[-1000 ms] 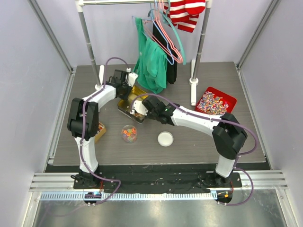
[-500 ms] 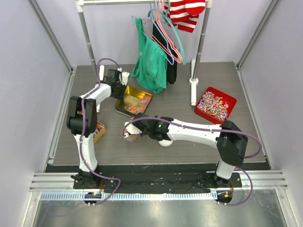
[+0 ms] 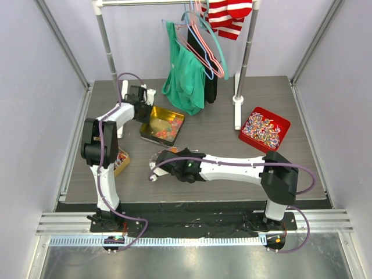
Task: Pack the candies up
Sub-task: Place the fake candies in the packing bottle.
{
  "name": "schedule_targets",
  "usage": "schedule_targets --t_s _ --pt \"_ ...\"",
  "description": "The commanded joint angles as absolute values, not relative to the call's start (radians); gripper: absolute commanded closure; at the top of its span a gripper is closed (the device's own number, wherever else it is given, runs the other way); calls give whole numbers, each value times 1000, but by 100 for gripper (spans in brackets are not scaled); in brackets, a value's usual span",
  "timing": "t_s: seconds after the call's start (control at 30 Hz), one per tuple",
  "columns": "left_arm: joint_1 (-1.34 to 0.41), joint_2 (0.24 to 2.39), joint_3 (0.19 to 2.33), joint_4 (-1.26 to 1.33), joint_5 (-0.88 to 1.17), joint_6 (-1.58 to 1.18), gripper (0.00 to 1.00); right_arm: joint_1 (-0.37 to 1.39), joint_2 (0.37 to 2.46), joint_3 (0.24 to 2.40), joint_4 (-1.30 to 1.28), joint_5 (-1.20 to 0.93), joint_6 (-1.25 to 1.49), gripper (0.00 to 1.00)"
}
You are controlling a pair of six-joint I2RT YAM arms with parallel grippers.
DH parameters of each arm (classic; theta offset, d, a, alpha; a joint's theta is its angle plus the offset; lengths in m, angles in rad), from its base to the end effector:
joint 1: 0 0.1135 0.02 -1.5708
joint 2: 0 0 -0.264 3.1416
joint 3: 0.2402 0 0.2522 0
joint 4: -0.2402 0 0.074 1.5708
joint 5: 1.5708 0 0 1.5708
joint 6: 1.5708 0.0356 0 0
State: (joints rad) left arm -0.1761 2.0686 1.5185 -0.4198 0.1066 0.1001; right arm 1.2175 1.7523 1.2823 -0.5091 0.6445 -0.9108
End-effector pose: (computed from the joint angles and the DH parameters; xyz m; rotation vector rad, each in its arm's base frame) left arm 0.4405 -0.0822 0.1783 0.3913 2.5104 -0.1653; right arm 0.1482 0.3401 0.2307 -1.9678 1.3697 -0.6760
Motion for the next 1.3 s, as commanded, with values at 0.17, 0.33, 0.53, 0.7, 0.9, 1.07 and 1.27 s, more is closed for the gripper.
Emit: schedule_targets --t_s 0.17,0.33,0.53,0.7,0.9,1.07,1.27 --pt "-164 2033 1485 -396 87 64 100 1261 1773 1284 -497 738 -979 99" --pt "-160 2033 1467 -376 75 43 100 1276 1786 1279 -485 762 -1000 99" --pt "-150 2026 1450 -360 81 29 89 1284 1793 1261 -465 793 -1028 99" --pt "-140 2016 1445 -357 101 18 80 1285 1801 1253 -445 819 -1055 99" --pt "-135 1996 1437 -356 138 14 57 1289 1813 1247 -422 842 -1088 99" --pt "-133 1979 1433 -354 161 9 52 1289 1825 1247 -385 867 -1123 99" --pt "-133 1967 1430 -354 170 5 47 1287 1830 1243 -344 890 -1160 99"
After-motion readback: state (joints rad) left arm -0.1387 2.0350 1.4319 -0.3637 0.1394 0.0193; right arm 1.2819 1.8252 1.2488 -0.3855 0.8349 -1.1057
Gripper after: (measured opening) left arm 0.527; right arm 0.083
